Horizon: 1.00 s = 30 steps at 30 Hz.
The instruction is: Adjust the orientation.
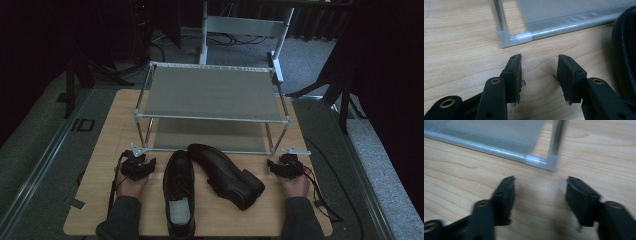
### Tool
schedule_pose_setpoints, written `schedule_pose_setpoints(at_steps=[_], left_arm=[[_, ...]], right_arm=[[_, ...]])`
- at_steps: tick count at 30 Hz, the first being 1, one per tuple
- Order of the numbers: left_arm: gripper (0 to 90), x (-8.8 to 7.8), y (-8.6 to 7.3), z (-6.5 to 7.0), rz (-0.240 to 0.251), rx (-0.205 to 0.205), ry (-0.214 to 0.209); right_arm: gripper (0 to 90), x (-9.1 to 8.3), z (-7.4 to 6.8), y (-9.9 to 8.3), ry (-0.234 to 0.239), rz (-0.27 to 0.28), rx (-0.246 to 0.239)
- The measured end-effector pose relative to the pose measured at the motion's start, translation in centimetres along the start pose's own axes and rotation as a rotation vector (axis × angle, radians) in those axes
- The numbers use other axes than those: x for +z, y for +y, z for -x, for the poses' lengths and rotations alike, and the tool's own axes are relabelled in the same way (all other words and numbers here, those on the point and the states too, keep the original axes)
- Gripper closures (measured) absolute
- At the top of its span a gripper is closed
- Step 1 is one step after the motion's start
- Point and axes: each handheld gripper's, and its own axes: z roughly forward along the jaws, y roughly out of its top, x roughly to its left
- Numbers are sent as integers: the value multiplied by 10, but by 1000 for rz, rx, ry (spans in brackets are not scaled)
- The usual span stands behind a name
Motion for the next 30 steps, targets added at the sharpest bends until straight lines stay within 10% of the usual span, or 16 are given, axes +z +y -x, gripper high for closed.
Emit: schedule_pose_setpoints(at_steps=[16,30], left_arm=[[581,-60,2,25,117,96,-121],[846,-108,8,56,122,219,-263]], right_arm=[[522,-30,-18,2,-65,26,-129],[602,-45,-29,4,-43,60,-160]])
